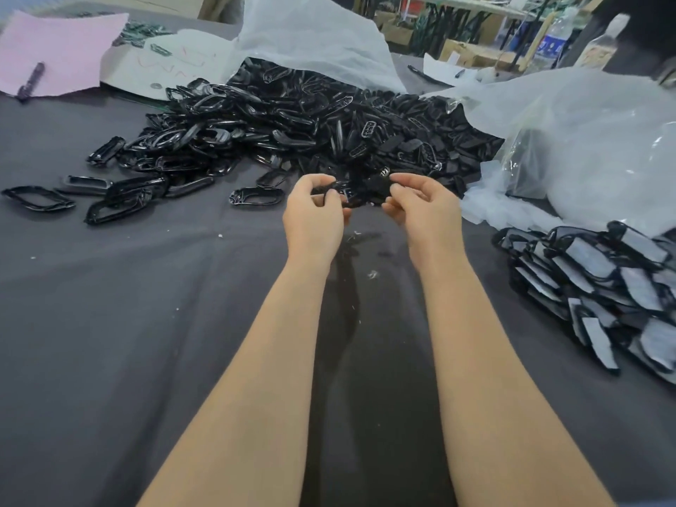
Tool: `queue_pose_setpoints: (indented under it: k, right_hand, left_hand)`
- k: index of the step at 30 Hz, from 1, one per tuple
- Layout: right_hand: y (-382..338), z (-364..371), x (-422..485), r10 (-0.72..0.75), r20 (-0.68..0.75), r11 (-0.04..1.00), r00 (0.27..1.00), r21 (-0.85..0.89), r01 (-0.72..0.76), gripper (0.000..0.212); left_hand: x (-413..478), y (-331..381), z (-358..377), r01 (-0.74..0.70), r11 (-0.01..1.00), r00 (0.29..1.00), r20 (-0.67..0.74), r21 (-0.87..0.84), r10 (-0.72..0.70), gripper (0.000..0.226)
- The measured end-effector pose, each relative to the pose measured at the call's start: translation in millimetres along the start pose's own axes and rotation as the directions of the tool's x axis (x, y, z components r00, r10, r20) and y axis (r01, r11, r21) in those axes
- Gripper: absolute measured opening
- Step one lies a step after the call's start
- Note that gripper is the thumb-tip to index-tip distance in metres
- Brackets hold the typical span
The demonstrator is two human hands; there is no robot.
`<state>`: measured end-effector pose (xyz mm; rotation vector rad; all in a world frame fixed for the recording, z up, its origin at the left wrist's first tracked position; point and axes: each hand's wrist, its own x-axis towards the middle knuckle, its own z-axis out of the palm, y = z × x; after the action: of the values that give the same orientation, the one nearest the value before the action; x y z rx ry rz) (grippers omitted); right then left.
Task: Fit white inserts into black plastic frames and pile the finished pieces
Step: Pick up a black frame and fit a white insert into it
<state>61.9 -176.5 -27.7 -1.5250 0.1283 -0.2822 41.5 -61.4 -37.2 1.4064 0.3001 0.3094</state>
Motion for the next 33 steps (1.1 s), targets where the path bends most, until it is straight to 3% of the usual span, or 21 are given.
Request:
queue_pose_setpoints:
  k: [3, 11, 13, 15, 17, 22, 28, 33]
  right_hand:
    - [6, 0, -8, -0.093, 0.085, 0.984, 0.992, -0.142, 0.104, 0.022]
    - [14, 8, -12, -0.220, 0.029, 0.913, 0.975, -0.346, 0.216, 0.008]
    - [15, 7, -12, -0.138, 0.005, 0.955, 0.990, -0.263, 0.134, 0.007]
    - [15, 6, -9, 0.017, 0.003, 0.997, 1.000, -0.075, -0.017, 0.011]
    - [15, 5, -6, 0.134, 0.033, 0.989, 0.990, 0.052, -0.135, 0.014]
    - [16, 3, -3, 0.165, 0.060, 0.984, 0.984, 0.060, -0.169, 0.011]
    - [14, 4, -7, 0.056, 0.030, 0.997, 0.998, -0.056, -0.054, 0.011]
    - [14, 6, -14, -0.140, 0.040, 0.907, 0.989, -0.395, 0.145, 0.007]
  left_hand:
    - [-3, -4, 2, -0.040, 0.998, 0.997, 0.062, 0.057, 0.037, 0.013]
    - [-4, -6, -1, -0.120, 0.983, 0.988, 0.112, 0.142, 0.104, 0.025]
    - [-5, -6, 0, -0.142, 0.980, 0.985, 0.118, 0.138, 0.127, 0.027]
    - [-5, -6, 0, -0.156, 0.978, 0.983, 0.121, 0.136, 0.140, 0.027]
    - [-5, -6, 1, -0.164, 0.977, 0.981, 0.126, 0.138, 0.146, 0.027]
    - [-6, -7, 1, -0.164, 0.974, 0.980, 0.138, 0.154, 0.143, 0.029]
    - [-8, -6, 1, -0.172, 0.968, 0.980, 0.126, 0.180, 0.151, 0.023]
    - [-12, -8, 2, -0.293, 0.889, 0.956, 0.102, 0.352, 0.275, 0.014]
